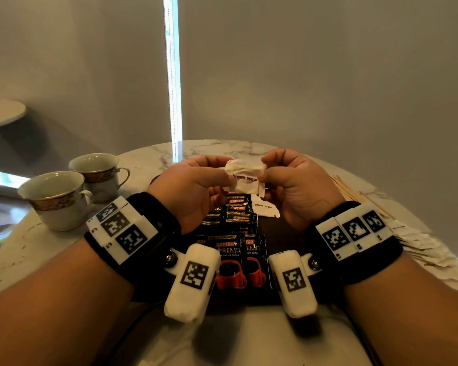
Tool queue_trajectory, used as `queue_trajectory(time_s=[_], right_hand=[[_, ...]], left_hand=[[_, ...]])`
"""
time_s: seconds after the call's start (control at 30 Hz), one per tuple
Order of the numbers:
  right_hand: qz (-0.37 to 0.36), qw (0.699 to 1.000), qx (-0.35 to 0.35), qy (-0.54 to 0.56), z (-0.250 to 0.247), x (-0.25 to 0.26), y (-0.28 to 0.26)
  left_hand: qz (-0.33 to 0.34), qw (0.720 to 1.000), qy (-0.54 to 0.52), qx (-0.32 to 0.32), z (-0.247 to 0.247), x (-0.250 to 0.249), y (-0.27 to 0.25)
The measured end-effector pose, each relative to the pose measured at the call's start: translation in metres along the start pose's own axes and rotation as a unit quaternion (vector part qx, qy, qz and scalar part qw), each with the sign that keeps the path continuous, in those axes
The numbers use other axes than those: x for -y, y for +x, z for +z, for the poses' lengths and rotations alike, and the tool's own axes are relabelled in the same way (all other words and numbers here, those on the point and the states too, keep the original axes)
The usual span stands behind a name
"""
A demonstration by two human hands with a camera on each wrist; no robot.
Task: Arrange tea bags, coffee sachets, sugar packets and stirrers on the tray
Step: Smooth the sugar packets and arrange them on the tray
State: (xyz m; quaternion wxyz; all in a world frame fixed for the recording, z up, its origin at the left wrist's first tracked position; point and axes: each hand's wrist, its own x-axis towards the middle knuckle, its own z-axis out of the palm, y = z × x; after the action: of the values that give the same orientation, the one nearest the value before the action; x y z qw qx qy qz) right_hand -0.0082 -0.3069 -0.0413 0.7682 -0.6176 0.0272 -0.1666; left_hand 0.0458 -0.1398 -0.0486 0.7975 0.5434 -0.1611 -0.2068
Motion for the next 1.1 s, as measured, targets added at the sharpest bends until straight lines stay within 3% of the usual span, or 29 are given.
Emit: queue_trajectory(time_s=[0.1, 0.23, 0.8, 1.1], right_hand=[[0.0, 1.0, 0.012, 0.029, 0.001, 0.0, -0.001], [0.029, 0.998, 0.051, -0.03, 0.001, -0.001, -0.003], [0.002, 0.989, 0.081, -0.122, -0.004, -0.003, -0.004], [0.021, 0.988, 0.083, -0.131, -0.019, -0.003, 0.008]], left_hand=[[0.007, 1.0, 0.031, 0.0, 0.0, 0.001, 0.0], [0.009, 0.999, 0.034, 0.01, 0.0, 0.002, 0.0], [0.022, 0.998, 0.045, 0.034, 0.004, 0.001, -0.005], [0.013, 0.999, 0.044, 0.026, 0.002, 0.002, -0.001]])
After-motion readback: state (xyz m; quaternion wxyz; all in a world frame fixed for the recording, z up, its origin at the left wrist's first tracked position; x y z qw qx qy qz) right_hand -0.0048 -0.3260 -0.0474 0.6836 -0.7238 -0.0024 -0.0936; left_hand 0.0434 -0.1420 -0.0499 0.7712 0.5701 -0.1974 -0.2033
